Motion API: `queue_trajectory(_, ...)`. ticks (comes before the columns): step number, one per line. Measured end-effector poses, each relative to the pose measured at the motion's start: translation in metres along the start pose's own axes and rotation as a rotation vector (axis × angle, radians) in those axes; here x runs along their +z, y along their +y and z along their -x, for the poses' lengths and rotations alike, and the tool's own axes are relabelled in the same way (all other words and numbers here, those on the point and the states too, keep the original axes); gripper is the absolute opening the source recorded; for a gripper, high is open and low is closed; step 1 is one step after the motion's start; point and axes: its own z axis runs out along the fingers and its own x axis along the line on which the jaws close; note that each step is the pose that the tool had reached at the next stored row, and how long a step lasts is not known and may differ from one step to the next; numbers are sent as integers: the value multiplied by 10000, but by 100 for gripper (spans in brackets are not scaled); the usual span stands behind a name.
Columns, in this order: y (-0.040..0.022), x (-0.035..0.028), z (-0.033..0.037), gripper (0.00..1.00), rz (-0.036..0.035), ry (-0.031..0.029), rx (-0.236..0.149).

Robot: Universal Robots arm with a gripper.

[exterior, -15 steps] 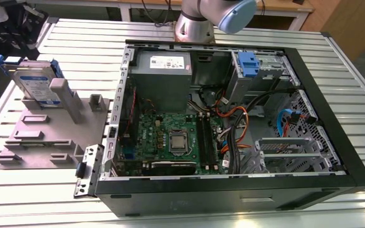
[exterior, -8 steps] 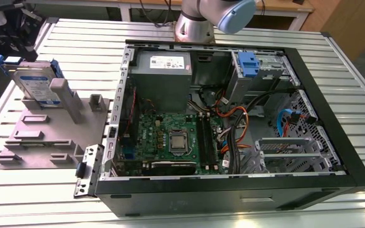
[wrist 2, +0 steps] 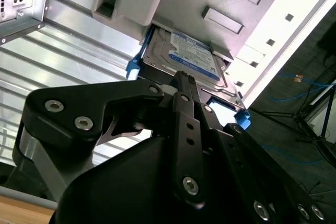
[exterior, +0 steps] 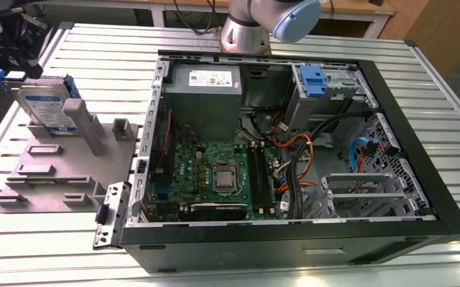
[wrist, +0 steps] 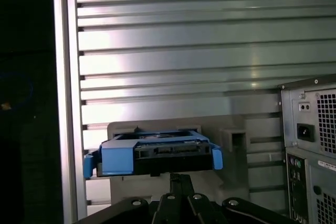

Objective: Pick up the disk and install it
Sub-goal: 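Reach for the disk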

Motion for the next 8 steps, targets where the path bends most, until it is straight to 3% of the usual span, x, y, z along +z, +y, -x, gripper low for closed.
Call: queue_trajectory(8,30,40,-78,11,-1,1,0)
